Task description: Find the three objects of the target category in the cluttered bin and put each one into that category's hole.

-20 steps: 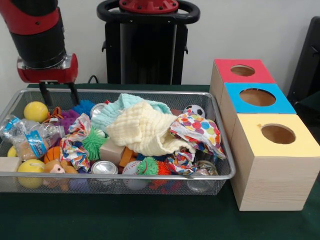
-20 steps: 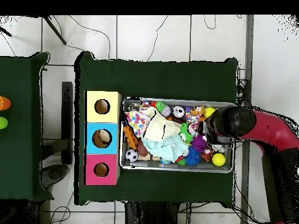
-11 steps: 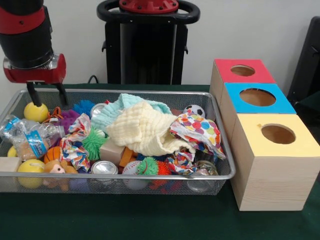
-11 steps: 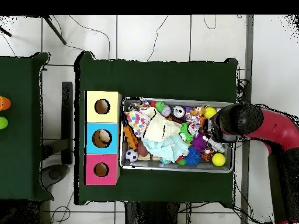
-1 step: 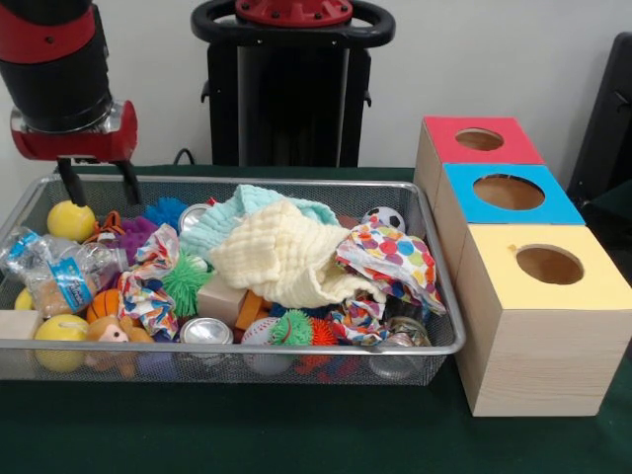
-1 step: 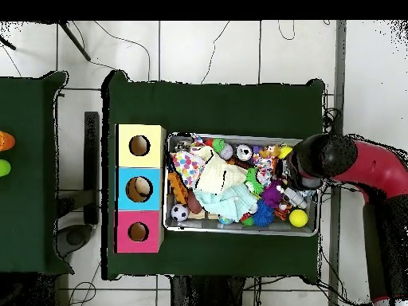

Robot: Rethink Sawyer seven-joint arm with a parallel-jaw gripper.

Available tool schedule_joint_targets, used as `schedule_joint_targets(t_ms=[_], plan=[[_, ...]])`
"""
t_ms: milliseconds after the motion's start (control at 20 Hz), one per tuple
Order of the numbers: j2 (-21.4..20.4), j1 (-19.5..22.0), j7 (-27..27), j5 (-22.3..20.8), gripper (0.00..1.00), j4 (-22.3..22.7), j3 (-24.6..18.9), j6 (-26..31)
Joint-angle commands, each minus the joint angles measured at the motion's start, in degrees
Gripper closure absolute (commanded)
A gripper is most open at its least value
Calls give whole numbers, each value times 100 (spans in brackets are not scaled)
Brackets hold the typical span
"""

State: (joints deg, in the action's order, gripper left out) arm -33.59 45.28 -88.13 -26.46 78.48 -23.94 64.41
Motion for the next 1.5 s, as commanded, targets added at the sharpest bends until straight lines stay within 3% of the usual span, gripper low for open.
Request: schedule_joint_targets(t_ms=[50, 350, 700, 900, 1200, 1500], plan=[[163, -269, 1531, -391, 0, -265, -304, 816], [351, -366, 1509, -404, 0, -505, -289, 837], [1000, -393, 1922, -521, 0, -1445, -334, 1089], [1181, -378, 2025, -530, 0, -1622, -338, 1010], [1302, -404, 2009, -519, 0, -1678, -288, 744], [1130, -287, 1829, -496, 0, -1118, -228, 131]])
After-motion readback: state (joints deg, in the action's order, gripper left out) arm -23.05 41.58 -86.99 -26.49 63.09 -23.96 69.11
